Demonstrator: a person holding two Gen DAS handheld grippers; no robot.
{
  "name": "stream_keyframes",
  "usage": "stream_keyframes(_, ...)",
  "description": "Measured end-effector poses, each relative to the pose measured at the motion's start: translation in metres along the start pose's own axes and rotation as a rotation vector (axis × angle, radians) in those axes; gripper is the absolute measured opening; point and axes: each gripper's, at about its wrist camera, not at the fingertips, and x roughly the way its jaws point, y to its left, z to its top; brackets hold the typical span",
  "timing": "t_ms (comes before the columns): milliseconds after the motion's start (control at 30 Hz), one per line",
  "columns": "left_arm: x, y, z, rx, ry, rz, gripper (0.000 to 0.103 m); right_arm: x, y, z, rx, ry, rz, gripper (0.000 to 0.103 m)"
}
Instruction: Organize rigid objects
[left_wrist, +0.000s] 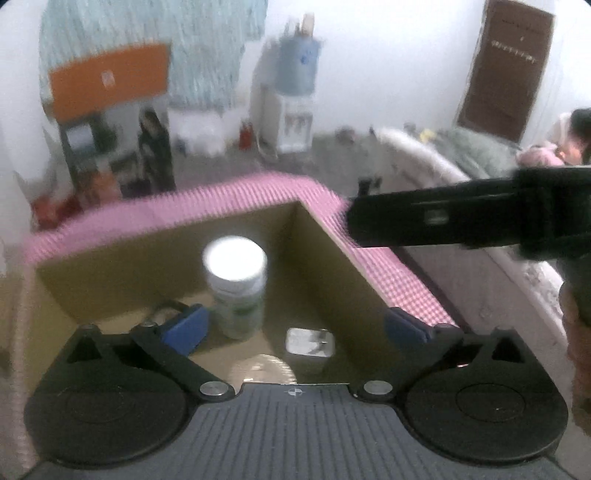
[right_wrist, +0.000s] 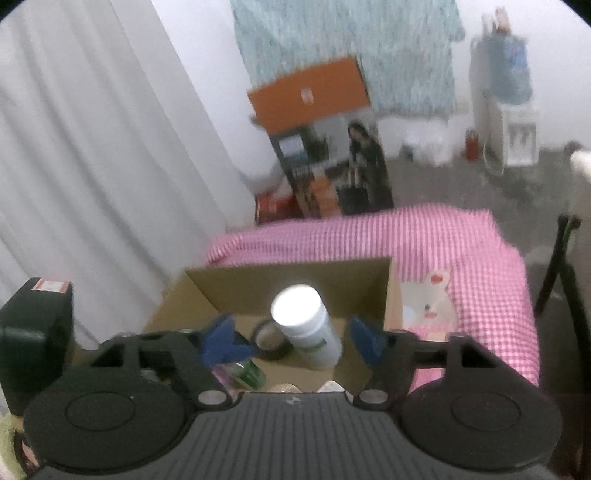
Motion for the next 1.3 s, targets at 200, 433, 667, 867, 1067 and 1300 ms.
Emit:
stream_keyframes(200, -0.050, 0.015, -0.024, -0.040, -0.057, 0.185, 0.103, -0.052, 0.029, -0.025, -0.008, -0.152, -0.069, 0.103)
stream_keyframes(433, -0.060, 0.036, -0.060, -0.176, -0.017, 0.309, 0.103, -0.059, 0.062, -0.072, -0.030, -0.174, -0.275, 0.103)
stream_keyframes(667, -0.059, 0.049, -0.080, -0.278, 0.015, 0.373, 0.103, -0.026, 0.087, -0.110, -0.026, -0.078, -0.399, 0.103)
stream_keyframes(867, -0.060, 0.050, -0.090, -0.241, 0.016, 0.372, 0.103, -0.015, 0.101, -0.116, -0.048, -0.078, -0.499, 0.103)
stream_keyframes(1067, -0.062, 0.059, -0.091, -0.271, 0.032, 0.345, 0.103, 0.001, 0.103, -0.116, -0.062, -0.031, -0.489, 0.103)
stream_keyframes(1300, -0.064, 0.060, -0.090, -0.273, 0.036, 0.351, 0.103, 0.012, 0.107, -0.117, -0.076, -0.010, -0.469, 0.103)
